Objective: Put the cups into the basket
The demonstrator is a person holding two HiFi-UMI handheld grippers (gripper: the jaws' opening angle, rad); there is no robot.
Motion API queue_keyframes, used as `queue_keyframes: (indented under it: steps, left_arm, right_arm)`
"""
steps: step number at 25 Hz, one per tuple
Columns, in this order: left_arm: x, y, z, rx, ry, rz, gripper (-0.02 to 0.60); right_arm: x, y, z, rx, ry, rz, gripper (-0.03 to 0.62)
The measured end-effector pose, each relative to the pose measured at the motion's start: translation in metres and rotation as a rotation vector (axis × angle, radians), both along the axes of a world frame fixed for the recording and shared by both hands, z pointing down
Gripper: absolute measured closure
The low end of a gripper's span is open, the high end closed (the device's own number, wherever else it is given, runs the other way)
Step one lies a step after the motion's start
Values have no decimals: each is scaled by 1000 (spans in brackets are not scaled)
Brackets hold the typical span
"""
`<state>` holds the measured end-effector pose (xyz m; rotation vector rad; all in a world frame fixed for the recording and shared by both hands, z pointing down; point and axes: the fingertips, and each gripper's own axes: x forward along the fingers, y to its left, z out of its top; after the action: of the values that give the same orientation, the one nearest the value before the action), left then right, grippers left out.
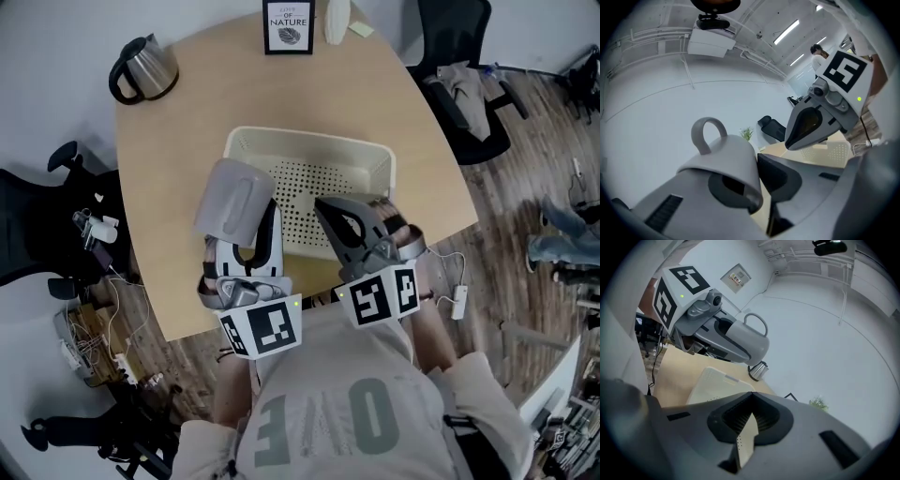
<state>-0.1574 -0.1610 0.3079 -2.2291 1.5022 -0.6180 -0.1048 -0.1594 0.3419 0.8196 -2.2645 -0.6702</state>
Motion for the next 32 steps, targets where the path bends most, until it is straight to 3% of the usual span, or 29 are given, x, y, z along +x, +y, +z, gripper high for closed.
queue_keyframes:
  steps: [8,13,20,27,32]
  left_arm:
    - [30,-30,7,-51,-40,7,522]
    - [43,-44,35,-193,-183,49,522]
    - [52,-56,50,-247,-280,91,522]
    - [58,-66,81,-322,-484,201,522]
    - [61,-71,110,-437,-596,264,522]
  right_arm:
    - [23,-27,3,-31,-27,-40,595]
    - [31,-40,9,-56,-35,-54,595]
    - [35,-50,15,-89,-58,-61,595]
    - [43,-56,22,-113,-75,-42,595]
    - [52,-61,32,-139,-79,-21,595]
